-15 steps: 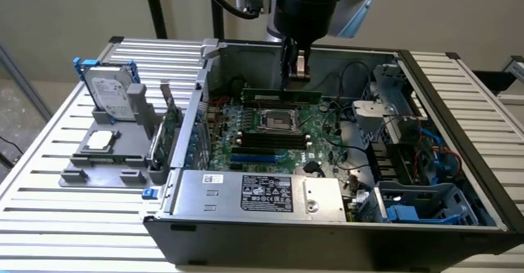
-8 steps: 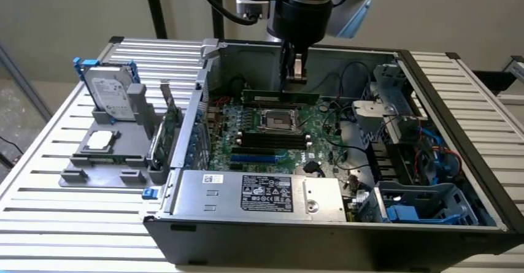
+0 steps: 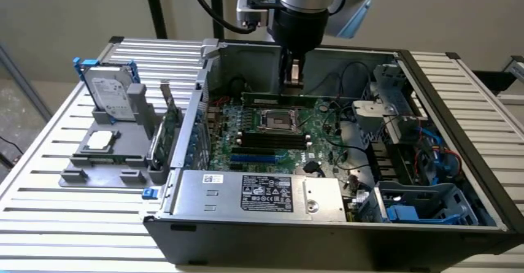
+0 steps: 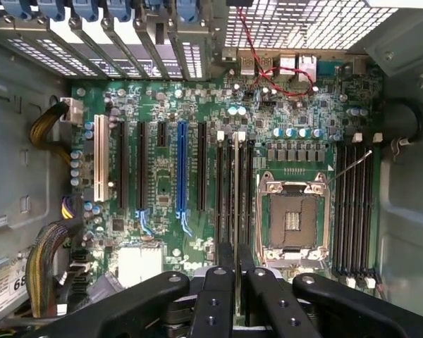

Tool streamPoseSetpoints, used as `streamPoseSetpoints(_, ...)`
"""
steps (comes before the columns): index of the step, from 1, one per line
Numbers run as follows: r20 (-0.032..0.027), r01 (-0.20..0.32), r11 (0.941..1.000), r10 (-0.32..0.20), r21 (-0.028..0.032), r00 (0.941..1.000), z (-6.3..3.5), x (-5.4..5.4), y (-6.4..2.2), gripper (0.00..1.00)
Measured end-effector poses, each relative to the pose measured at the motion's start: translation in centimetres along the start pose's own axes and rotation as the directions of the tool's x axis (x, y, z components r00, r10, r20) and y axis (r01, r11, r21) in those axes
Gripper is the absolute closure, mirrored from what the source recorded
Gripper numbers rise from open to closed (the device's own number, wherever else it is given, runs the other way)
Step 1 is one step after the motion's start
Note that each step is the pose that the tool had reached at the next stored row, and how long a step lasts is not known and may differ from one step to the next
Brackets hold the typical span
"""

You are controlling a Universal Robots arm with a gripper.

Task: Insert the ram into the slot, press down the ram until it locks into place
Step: 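Insert the ram into the slot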

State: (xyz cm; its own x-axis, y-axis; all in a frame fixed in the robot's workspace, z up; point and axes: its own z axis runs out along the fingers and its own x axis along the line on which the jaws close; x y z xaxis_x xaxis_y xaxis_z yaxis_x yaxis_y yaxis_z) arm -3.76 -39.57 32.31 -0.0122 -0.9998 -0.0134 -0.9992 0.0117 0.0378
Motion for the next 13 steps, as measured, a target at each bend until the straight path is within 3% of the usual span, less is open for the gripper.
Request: streamPoseSetpoints(13,0.0004,-0.006,1.0000,0.006,0.0013,1.0000,2.37,0.0,-0.08,0.87)
